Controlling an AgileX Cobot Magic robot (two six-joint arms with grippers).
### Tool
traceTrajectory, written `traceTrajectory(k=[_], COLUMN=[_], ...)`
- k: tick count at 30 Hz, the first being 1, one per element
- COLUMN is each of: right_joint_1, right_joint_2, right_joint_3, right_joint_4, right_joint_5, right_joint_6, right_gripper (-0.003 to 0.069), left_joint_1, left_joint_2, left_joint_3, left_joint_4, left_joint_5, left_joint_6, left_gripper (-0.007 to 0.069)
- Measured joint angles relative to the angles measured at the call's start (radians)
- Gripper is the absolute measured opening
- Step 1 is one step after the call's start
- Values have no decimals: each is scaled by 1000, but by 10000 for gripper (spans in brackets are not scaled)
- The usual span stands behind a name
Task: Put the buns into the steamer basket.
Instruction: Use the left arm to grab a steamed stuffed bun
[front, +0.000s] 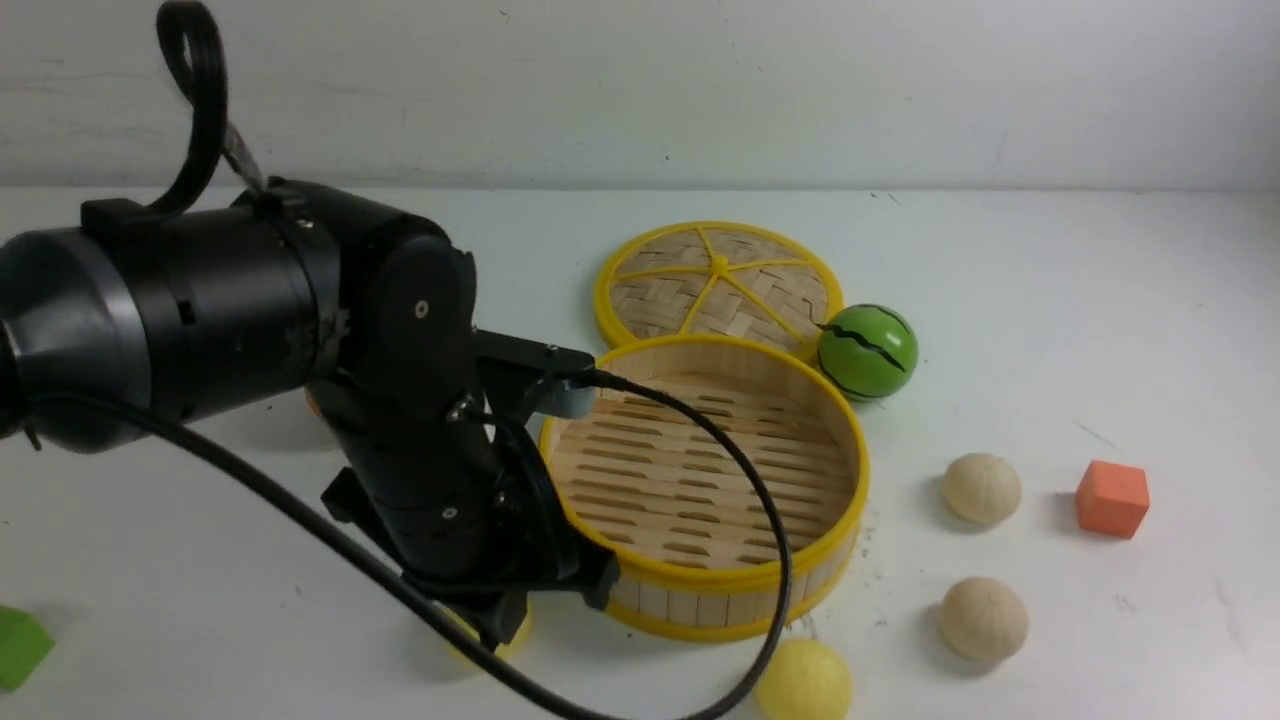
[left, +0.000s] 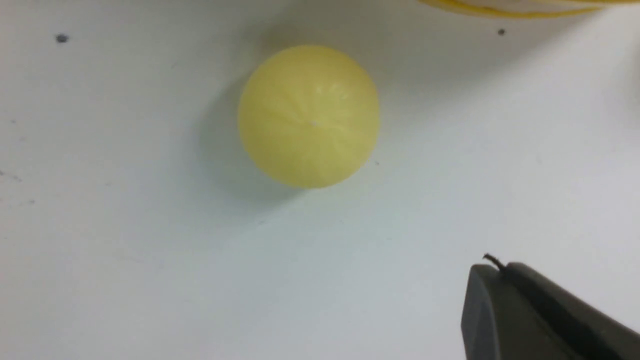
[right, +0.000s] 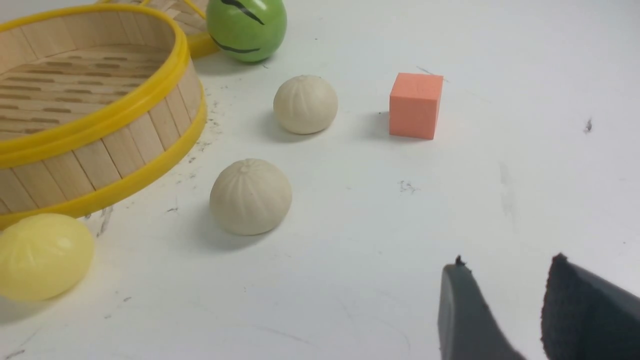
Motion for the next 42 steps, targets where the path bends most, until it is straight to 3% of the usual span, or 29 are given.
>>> traceTrajectory(k=[11,22,26,42], right_joint_1=[0,0,0,0], right_joint_2=[0,0,0,0], right_joint_3=[0,0,0,0], right_joint_4=[0,0,0,0], right_joint_5=[0,0,0,0], right_joint_6=[0,0,0,0], right_gripper=[241,241,241,241], left_joint_1=[49,51,52,52], left_joint_2=[86,128,155,218], left_joint_3=[-42,-55,-56,-57], left_joint_4=[33,95,113,118], left_joint_5=[-11,-76,-90,-104], left_joint_6=[23,26,26,26], left_gripper=[-3,196,232,237])
